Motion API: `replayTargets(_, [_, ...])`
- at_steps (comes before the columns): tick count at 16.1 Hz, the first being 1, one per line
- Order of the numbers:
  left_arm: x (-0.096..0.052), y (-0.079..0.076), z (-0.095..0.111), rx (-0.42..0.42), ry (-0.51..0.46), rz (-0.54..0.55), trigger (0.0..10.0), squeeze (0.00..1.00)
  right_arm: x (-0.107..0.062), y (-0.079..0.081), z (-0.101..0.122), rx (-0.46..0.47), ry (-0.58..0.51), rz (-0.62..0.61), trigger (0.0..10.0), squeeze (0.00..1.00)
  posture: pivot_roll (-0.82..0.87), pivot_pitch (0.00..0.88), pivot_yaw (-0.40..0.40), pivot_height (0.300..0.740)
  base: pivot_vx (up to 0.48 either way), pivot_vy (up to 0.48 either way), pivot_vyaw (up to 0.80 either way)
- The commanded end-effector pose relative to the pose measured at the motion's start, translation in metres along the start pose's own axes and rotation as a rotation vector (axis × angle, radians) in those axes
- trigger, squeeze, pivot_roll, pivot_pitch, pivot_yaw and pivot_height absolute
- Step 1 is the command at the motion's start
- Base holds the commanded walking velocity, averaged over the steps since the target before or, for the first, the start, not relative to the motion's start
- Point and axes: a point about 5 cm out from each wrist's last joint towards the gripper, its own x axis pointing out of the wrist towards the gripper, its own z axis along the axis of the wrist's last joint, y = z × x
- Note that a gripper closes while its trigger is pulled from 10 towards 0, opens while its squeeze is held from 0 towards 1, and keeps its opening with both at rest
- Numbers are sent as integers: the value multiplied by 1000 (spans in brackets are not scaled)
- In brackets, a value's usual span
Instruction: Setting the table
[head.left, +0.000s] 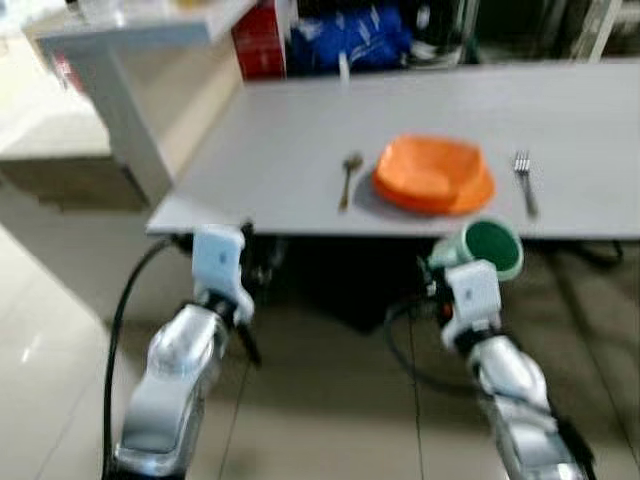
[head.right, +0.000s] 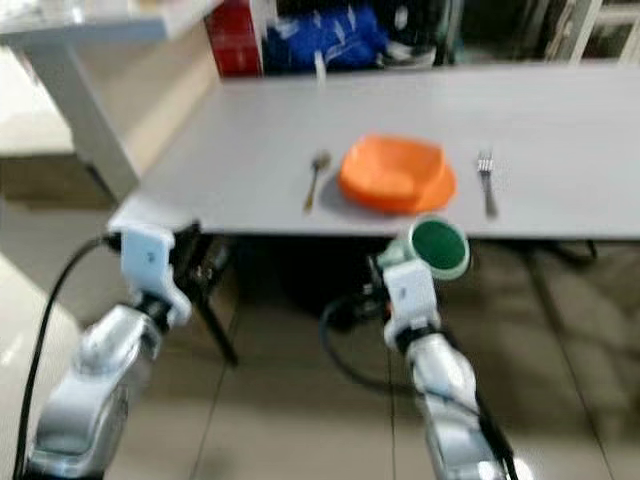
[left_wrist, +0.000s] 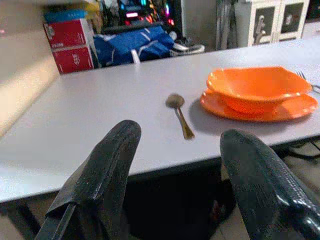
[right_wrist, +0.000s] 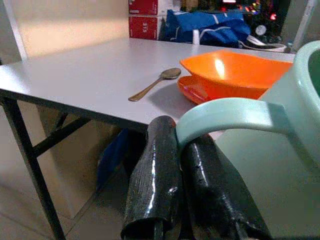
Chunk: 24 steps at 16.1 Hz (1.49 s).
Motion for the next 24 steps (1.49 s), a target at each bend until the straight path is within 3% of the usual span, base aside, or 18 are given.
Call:
replayTargets(1, [-3, 9, -3, 6, 20, 26, 10000, 0, 3, 8, 6, -2, -26, 28, 0, 0, -179, 0, 135, 740, 307, -364, 0])
replayTargets(4, [-4, 6, -3, 18, 17, 5, 10000, 0, 3, 8, 6, 0, -25, 26, 0, 0, -179, 0, 136, 740, 309, -365, 0])
replayTargets(10, [-4, -2, -3, 27, 15, -30, 10000, 0, 3, 7, 3, 15, -7, 5, 0, 0, -179, 0, 138, 740, 296, -375, -686])
replayTargets(13, [-4, 5, -3, 11, 10, 26, 10000, 0, 3, 6, 3, 6, -12, -5, 0, 0, -177, 0, 138, 740, 0, 0, 0])
replayTargets(24, [-2, 6, 0, 3, -4, 49, 10000, 0, 6, 2, 4, -5, -18, -8, 0, 0, -173, 0, 132, 740, 0, 0, -191])
